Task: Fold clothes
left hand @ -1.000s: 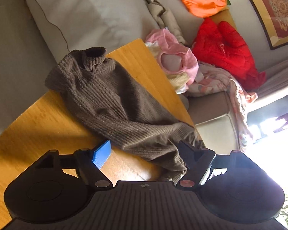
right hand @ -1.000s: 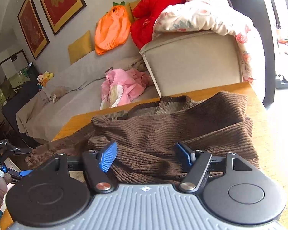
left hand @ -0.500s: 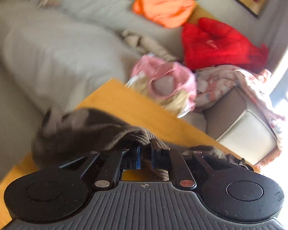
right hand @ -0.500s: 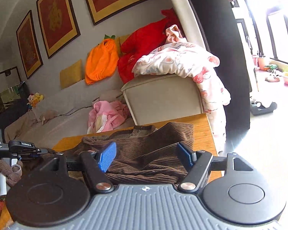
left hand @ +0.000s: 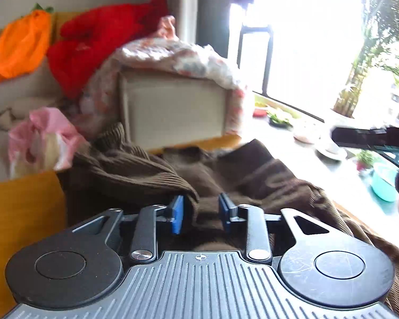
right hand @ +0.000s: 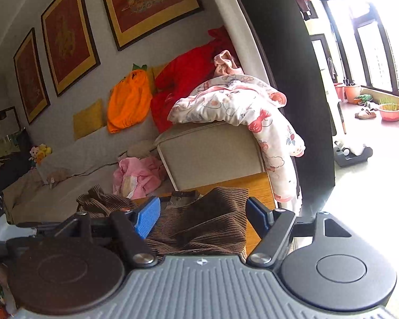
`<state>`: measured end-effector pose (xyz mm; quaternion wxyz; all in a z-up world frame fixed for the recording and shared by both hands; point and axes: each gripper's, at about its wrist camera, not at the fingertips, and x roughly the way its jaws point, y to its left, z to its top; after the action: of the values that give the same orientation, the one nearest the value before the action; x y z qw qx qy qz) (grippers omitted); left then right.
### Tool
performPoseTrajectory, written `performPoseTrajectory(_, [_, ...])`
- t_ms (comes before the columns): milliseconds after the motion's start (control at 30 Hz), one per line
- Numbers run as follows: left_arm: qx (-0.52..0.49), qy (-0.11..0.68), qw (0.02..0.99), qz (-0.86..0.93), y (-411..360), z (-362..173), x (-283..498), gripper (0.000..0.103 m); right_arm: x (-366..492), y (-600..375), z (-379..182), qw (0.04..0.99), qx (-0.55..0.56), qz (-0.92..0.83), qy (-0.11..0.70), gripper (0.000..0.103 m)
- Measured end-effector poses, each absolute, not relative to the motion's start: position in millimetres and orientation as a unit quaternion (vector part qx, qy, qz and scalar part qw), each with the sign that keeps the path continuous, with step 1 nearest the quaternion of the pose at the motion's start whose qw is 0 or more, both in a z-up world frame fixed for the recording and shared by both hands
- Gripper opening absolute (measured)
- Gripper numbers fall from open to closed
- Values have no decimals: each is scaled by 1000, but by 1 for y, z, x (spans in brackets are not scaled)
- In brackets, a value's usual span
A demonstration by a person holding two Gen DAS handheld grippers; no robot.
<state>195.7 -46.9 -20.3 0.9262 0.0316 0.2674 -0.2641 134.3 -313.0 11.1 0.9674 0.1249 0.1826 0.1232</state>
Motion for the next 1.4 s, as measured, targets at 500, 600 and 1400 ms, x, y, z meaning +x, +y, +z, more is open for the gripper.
performPoseTrajectory(500, [-121,291,914,-257,44,-22,148,101,186,-195,22,950,-43,222,215,73])
performPoseTrajectory(600, [-190,294,915,-203,88,-21,148,101,201,-153,15,936,-92,248,234,73])
performPoseTrajectory(1400, [-179,308,905,-231,66,-12,168,103,224,-232,-2,957,-73,79,268,70])
